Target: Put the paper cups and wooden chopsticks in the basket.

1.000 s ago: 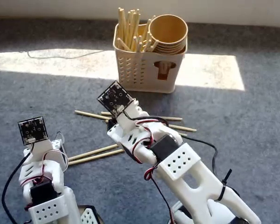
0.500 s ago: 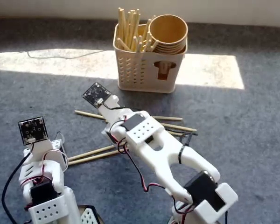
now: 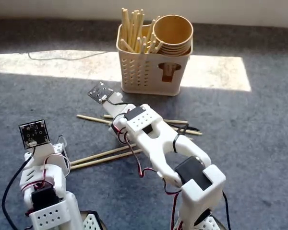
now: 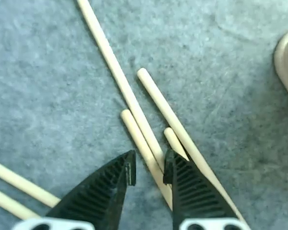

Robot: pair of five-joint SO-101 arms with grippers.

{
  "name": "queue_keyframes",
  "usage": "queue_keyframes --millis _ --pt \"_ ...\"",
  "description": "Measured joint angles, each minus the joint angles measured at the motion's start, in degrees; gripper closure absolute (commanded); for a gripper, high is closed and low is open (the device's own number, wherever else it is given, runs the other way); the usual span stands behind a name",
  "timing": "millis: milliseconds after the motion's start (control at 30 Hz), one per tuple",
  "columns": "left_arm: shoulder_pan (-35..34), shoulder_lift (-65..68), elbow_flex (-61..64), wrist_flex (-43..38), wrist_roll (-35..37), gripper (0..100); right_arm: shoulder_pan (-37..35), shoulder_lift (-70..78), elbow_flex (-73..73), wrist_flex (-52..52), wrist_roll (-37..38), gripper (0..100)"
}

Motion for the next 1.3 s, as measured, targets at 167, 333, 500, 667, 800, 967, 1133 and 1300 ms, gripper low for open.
queue_keyframes --millis 167,333,500,667,800,967,1133,1300 --pt "0.0 0.0 0.0 0.0 0.0 82 0.0 0.2 -0.1 -0.4 0.4 93.2" --pt "0.0 0.0 0.0 0.0 0.0 82 -0.2 0.2 -1.0 3.9 0.4 92.9" --pt "0.0 0.0 0.0 0.0 0.0 82 -0.3 0.2 -1.1 5.3 0.4 92.8" --pt "0.0 0.0 0.0 0.0 0.0 82 -0.3 0.2 -1.1 5.3 0.4 92.8" --pt "0.0 0.0 0.0 0.0 0.0 82 -0.2 0.2 -1.1 5.3 0.4 92.6" --pt "0.0 0.0 0.0 0.0 0.0 82 -0.2 0.2 -1.1 5.3 0.4 86.5" --pt "0.0 0.0 0.0 0.0 0.0 82 -0.2 1.5 -1.4 5.6 0.4 87.2" --pt "0.0 0.0 0.0 0.0 0.0 82 -0.2 4.5 -2.5 6.2 0.4 93.2"
